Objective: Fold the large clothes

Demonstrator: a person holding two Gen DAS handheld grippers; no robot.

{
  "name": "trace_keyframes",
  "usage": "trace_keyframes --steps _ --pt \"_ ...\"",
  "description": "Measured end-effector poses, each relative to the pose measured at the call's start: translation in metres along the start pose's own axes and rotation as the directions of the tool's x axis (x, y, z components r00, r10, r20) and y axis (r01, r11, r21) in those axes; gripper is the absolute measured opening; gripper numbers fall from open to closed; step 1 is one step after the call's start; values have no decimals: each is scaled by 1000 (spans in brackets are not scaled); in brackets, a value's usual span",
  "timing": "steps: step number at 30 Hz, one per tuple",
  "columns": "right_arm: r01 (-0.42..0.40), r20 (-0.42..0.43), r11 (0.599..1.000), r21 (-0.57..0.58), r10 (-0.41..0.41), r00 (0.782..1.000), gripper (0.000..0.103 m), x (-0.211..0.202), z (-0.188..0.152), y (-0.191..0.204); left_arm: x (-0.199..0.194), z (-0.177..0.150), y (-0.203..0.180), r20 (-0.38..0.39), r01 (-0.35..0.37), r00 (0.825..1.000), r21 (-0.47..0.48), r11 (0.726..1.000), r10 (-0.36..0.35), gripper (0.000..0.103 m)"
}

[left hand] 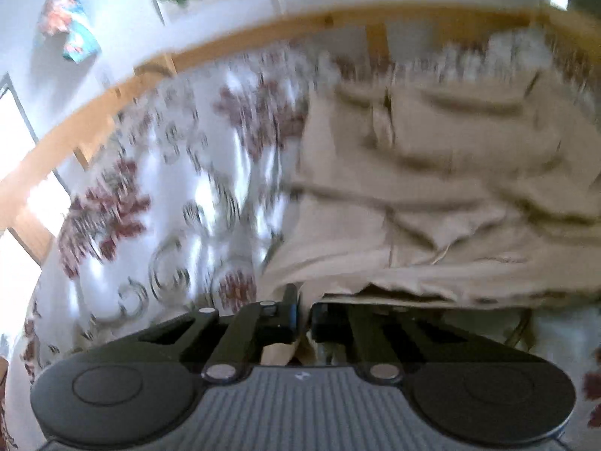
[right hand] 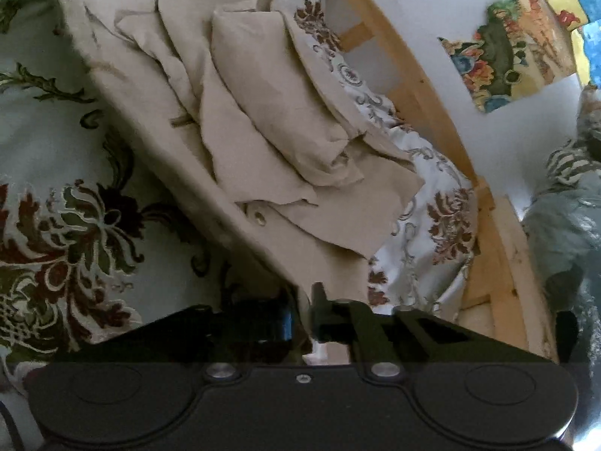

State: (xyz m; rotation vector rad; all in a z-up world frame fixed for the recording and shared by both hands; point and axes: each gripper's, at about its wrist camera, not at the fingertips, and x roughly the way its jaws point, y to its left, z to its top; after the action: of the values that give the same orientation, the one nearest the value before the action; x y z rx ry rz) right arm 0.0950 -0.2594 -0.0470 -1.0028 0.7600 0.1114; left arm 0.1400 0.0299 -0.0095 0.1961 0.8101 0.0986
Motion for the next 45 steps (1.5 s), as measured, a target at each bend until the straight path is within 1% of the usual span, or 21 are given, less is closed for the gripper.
trace_keyframes --steps 2,6,8,10,13,17,20,22,25,27,29,30,31,34,37,39,41,42,43,44,45 --pt "-9 20 1000 -2 9 1000 8 -11 -5 -6 -24 3 5 88 14 996 -4 1000 -14 5" --pt "27 73 999 22 -28 997 6 -47 -20 -20 -84 5 20 230 54 972 5 999 -53 5" --pt "62 101 998 18 -64 993 5 -72 -27 -26 -108 4 29 246 105 964 -4 994 -101 4" --pt "110 140 994 -11 -107 984 5 -98 -32 -31 -128 -2 38 246 138 959 31 990 -141 4" --pt "152 183 986 -61 -139 973 7 -119 -35 -39 -129 -4 42 205 131 968 87 987 -147 4" --pt "162 203 982 -96 -140 969 11 -99 -23 -44 -98 20 40 162 141 975 84 986 -153 4" --pt "224 211 971 -84 -203 956 13 -68 -4 -44 -71 44 34 175 88 979 100 991 -104 5" --pt "279 203 960 -35 -266 942 17 -41 8 -47 -45 60 30 183 61 980 94 994 -77 6" --pt "338 188 930 144 -361 913 31 -7 13 -46 2 77 20 171 51 983 66 997 -62 7" --pt "332 166 922 198 -366 916 51 15 12 -43 36 79 12 152 43 987 61 997 -52 7" --pt "335 180 913 232 -378 908 91 29 7 -43 66 71 2 146 24 989 100 995 -38 7" --pt "309 178 920 242 -355 918 99 35 4 -45 84 65 -4 134 15 991 129 992 -32 7" --pt "296 167 918 263 -346 923 102 41 1 -48 96 59 -6 120 16 992 142 990 -33 7" --pt "238 188 889 391 -331 925 102 48 -8 -63 121 47 -5 82 56 994 108 993 -66 7" --pt "105 291 835 540 -303 907 102 40 -16 -82 126 48 4 93 100 990 40 994 -104 8" --pt "15 364 786 618 -303 881 102 30 -21 -91 128 52 10 110 132 985 2 991 -132 8" --pt "-17 410 757 653 -335 848 102 19 -22 -94 127 54 15 124 154 981 -26 988 -150 9" --pt "-20 415 751 660 -342 843 102 18 -22 -96 127 56 17 125 159 980 -34 987 -154 12" --pt "-9 395 755 656 -333 856 102 21 -19 -96 125 57 19 128 166 979 -40 985 -160 14" --pt "15 351 764 645 -314 882 102 27 -17 -96 123 58 22 127 173 978 -51 984 -166 21" --pt "42 300 773 632 -295 907 102 34 -15 -95 122 59 25 121 180 978 -64 982 -171 35"
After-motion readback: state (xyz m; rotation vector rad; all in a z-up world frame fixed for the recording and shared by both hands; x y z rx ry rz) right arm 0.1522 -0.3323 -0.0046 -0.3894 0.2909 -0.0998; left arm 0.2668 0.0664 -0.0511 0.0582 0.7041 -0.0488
